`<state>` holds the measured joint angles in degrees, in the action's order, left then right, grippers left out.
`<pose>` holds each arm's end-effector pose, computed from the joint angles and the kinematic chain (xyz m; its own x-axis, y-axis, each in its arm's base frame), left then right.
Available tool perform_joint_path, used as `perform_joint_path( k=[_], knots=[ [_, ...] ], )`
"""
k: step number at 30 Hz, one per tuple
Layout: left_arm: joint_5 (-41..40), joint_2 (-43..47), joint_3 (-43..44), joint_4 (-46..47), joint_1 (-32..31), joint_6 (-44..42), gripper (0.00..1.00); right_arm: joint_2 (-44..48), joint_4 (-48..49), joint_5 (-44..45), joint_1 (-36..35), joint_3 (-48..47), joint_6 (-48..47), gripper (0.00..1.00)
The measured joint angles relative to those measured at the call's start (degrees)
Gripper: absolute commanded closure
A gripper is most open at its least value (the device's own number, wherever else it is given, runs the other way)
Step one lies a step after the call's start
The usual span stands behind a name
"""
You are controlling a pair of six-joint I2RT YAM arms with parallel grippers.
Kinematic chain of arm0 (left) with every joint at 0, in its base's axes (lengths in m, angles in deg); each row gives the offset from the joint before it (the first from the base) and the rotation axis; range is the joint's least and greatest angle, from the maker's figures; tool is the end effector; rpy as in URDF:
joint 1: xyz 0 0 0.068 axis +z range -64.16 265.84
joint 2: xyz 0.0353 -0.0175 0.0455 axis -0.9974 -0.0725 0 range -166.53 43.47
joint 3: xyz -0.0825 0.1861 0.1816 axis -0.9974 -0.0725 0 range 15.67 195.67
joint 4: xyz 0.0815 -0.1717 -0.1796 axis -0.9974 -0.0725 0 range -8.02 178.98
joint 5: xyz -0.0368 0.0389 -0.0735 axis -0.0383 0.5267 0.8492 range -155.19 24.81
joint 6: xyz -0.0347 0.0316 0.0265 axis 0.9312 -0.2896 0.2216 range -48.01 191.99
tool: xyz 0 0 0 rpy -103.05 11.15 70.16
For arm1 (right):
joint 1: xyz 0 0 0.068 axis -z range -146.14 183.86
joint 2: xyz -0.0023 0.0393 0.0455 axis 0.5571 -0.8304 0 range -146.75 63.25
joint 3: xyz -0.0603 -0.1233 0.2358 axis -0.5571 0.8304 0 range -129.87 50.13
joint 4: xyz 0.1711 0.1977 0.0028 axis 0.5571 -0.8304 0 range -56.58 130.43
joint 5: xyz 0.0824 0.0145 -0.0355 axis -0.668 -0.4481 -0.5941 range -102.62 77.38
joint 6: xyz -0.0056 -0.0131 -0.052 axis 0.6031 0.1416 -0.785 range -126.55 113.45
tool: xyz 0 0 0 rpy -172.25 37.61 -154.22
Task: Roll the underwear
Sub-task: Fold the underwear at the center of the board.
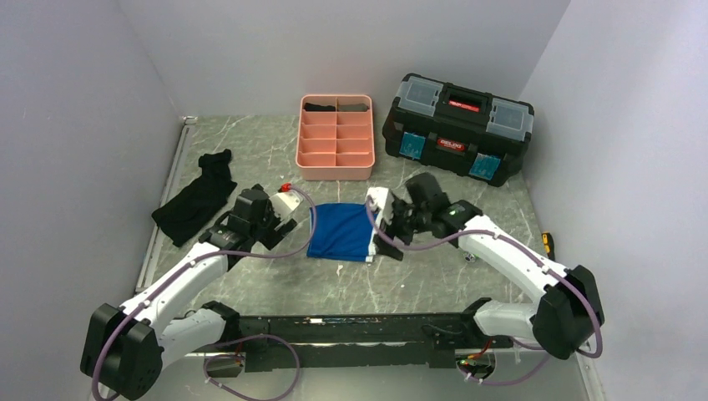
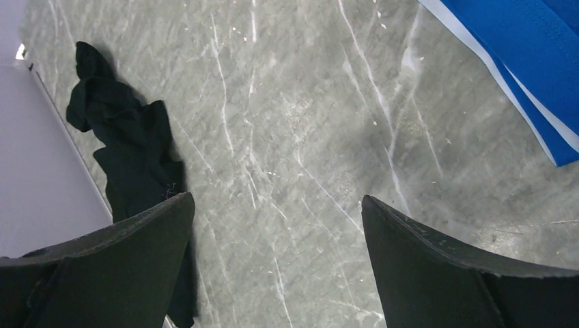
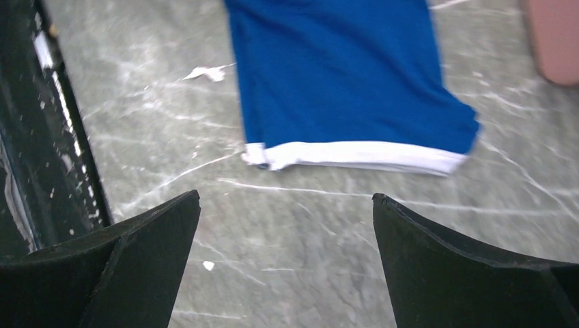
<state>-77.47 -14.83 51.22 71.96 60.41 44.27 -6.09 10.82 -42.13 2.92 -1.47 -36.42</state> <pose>0.1966 -0.0850 0.2290 -0.3849 0.6864 -0.6171 0.5096 0.7155 0.4780 0.2050 0.1435 0.2658 -0.1817 -0.6142 -0.7680 -0.9504 0.3102 -0.0233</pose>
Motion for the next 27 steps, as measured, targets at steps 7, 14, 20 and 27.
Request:
perform_joint_path(
  k=[7, 14, 20, 27],
  knots=[
    [3.54, -1.07, 0.7, -2.67, 1.07, 1.46, 0.01, -6.34, 1.42, 9.2, -12.22, 2.45, -2.05, 0.11],
    [4.46, -1.18, 0.76, -3.89, 1.99, 1.7, 0.01, -14.53, 2.93, 17.57, -17.2, 1.99, -2.05, 0.21],
    [4.92, -1.16, 0.74, -3.91, 3.08, 1.66, 0.01, -17.79, 3.72, 21.68, -18.97, 0.28, -2.05, 0.24],
    [5.55, -1.11, 0.76, -3.93, 4.31, 1.49, 0.01, -20.98, 4.31, 24.59, -19.52, -0.85, -2.1, 0.32]
  ],
)
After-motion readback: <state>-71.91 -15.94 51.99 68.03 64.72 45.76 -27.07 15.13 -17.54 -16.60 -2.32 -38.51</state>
